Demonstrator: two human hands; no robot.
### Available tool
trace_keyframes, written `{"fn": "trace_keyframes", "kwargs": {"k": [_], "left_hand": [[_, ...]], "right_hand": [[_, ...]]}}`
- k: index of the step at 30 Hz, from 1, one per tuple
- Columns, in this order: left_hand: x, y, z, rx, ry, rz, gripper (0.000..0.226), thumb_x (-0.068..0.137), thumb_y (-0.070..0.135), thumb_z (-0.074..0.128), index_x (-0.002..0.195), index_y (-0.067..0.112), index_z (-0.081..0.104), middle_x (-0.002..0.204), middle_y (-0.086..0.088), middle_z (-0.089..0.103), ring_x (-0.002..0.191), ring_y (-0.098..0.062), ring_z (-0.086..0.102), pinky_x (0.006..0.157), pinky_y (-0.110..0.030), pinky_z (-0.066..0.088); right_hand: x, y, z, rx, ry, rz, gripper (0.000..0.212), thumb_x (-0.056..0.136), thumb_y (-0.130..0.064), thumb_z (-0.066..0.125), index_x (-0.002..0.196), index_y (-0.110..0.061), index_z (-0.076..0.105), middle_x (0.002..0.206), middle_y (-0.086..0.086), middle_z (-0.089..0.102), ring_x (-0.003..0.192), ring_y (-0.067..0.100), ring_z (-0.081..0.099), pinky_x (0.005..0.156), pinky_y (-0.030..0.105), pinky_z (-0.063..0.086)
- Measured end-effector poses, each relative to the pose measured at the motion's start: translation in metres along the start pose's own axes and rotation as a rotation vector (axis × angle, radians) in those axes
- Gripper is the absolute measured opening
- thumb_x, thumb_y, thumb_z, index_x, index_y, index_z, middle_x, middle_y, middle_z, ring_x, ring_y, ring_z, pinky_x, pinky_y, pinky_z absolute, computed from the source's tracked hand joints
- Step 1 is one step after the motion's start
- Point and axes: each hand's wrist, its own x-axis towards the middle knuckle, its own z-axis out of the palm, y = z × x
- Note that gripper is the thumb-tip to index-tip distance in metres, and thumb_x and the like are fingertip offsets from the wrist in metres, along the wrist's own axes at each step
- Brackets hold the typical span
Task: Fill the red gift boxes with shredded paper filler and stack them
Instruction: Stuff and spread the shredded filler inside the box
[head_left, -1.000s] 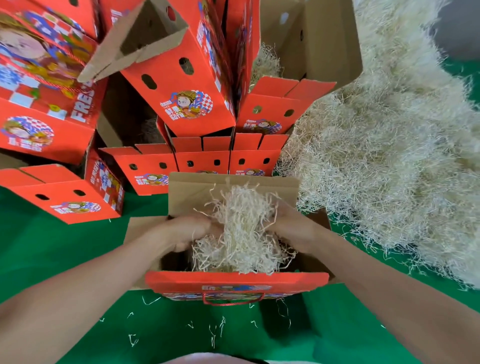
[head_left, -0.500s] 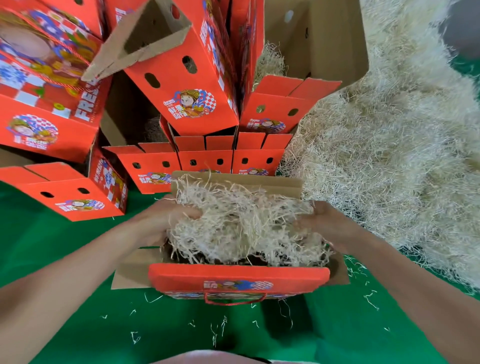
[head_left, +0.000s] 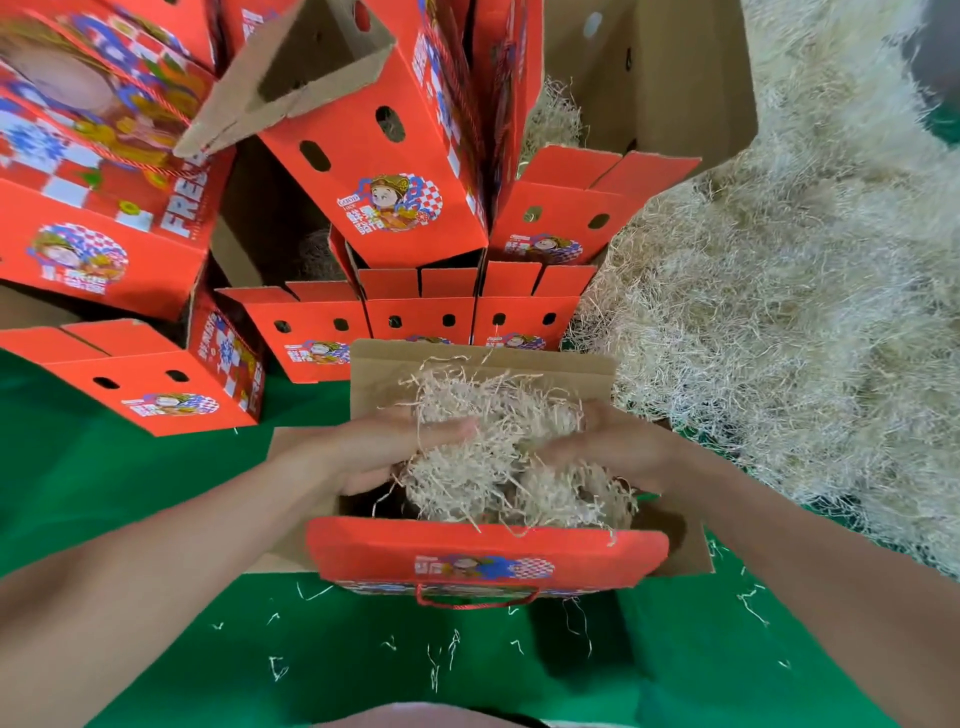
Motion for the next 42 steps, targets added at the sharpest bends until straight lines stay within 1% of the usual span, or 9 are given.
{"fn": "trace_keyframes", "kwargs": {"k": [2, 5, 12, 19, 24, 29, 34, 40, 42], "left_hand": [[-0.002, 0.005, 0.005, -0.163, -0.141, 0.022, 0.030, 0.079, 0.021, 0.060, 0.109, 0.015, 0.059, 0.118, -0.007, 0.062, 0.108, -0.016, 0.060, 0.092, -0.033, 0.049], [0.000, 0.005, 0.005, -0.353, -0.125, 0.078, 0.015, 0.073, -0.009, 0.049, 0.080, 0.004, 0.052, 0.075, -0.011, 0.066, 0.062, -0.015, 0.068, 0.058, -0.025, 0.052], [-0.007, -0.019, -0.019, -0.046, 0.135, 0.079, 0.064, 0.062, 0.008, 0.078, 0.117, 0.013, 0.047, 0.112, 0.002, 0.049, 0.113, -0.015, 0.040, 0.100, -0.026, 0.026], [-0.011, -0.018, -0.023, -0.334, 0.050, 0.082, 0.078, 0.059, -0.001, 0.071, 0.132, 0.010, 0.046, 0.127, -0.013, 0.054, 0.111, -0.023, 0.053, 0.081, -0.042, 0.049], [-0.010, -0.002, -0.013, -0.563, -0.168, 0.088, 0.014, 0.077, 0.012, 0.051, 0.082, 0.012, 0.064, 0.074, -0.005, 0.068, 0.060, -0.019, 0.066, 0.056, -0.036, 0.056], [0.004, -0.011, 0.008, -0.342, 0.004, 0.201, 0.047, 0.077, -0.025, 0.040, 0.095, 0.015, 0.058, 0.081, -0.005, 0.064, 0.065, -0.014, 0.059, 0.060, -0.025, 0.047], [-0.010, -0.014, -0.014, -0.144, 0.277, 0.226, 0.046, 0.074, -0.024, 0.053, 0.098, 0.015, 0.058, 0.076, -0.007, 0.057, 0.055, -0.011, 0.057, 0.048, -0.016, 0.042], [-0.011, -0.017, -0.022, -0.174, 0.292, 0.070, 0.071, 0.072, 0.001, 0.074, 0.135, 0.008, 0.039, 0.109, 0.001, 0.048, 0.111, -0.017, 0.043, 0.100, -0.032, 0.028], [-0.007, -0.012, -0.014, -0.197, 0.277, 0.101, 0.070, 0.077, -0.002, 0.069, 0.139, 0.005, 0.034, 0.111, -0.002, 0.054, 0.103, -0.015, 0.049, 0.094, -0.025, 0.029]], "right_hand": [[0.002, -0.008, 0.014, -0.046, -0.156, 0.007, 0.117, 0.058, -0.057, 0.073, 0.146, -0.024, 0.003, 0.155, -0.005, 0.002, 0.142, 0.020, 0.005, 0.113, 0.044, 0.010], [0.019, -0.011, 0.028, -0.033, 0.022, -0.025, 0.107, 0.069, -0.040, 0.077, 0.148, -0.017, 0.008, 0.149, 0.002, 0.024, 0.131, 0.020, 0.031, 0.106, 0.035, 0.027], [0.018, 0.016, -0.002, 0.109, 0.172, 0.027, 0.095, 0.080, -0.021, 0.070, 0.148, -0.019, 0.003, 0.154, 0.008, 0.013, 0.138, 0.027, 0.020, 0.110, 0.044, 0.020], [0.016, 0.020, -0.012, 0.101, 0.227, 0.032, 0.086, 0.083, -0.006, 0.062, 0.148, -0.013, 0.006, 0.154, 0.009, 0.013, 0.139, 0.026, 0.017, 0.112, 0.042, 0.013], [0.015, 0.010, -0.009, 0.148, 0.038, -0.018, 0.106, 0.070, -0.013, 0.072, 0.149, -0.018, 0.001, 0.153, 0.008, 0.019, 0.139, 0.020, 0.020, 0.113, 0.039, 0.012], [0.022, 0.006, 0.022, 0.062, -0.152, 0.023, 0.103, 0.060, -0.017, 0.073, 0.146, -0.012, 0.017, 0.143, 0.009, 0.041, 0.132, 0.021, 0.037, 0.113, 0.039, 0.024], [0.023, 0.011, 0.010, 0.108, 0.146, -0.013, 0.084, 0.077, 0.009, 0.060, 0.143, -0.028, 0.022, 0.110, -0.002, 0.049, 0.103, 0.016, 0.046, 0.096, 0.032, 0.039], [0.008, 0.009, 0.003, 0.143, 0.040, 0.029, 0.058, 0.072, -0.008, 0.061, 0.127, -0.002, 0.042, 0.133, 0.017, 0.044, 0.120, 0.027, 0.040, 0.111, 0.044, 0.011], [0.009, 0.002, 0.005, 0.192, -0.088, 0.021, 0.089, 0.059, -0.031, 0.073, 0.137, -0.006, 0.038, 0.147, 0.013, 0.031, 0.138, 0.026, 0.024, 0.114, 0.046, 0.009]]}}
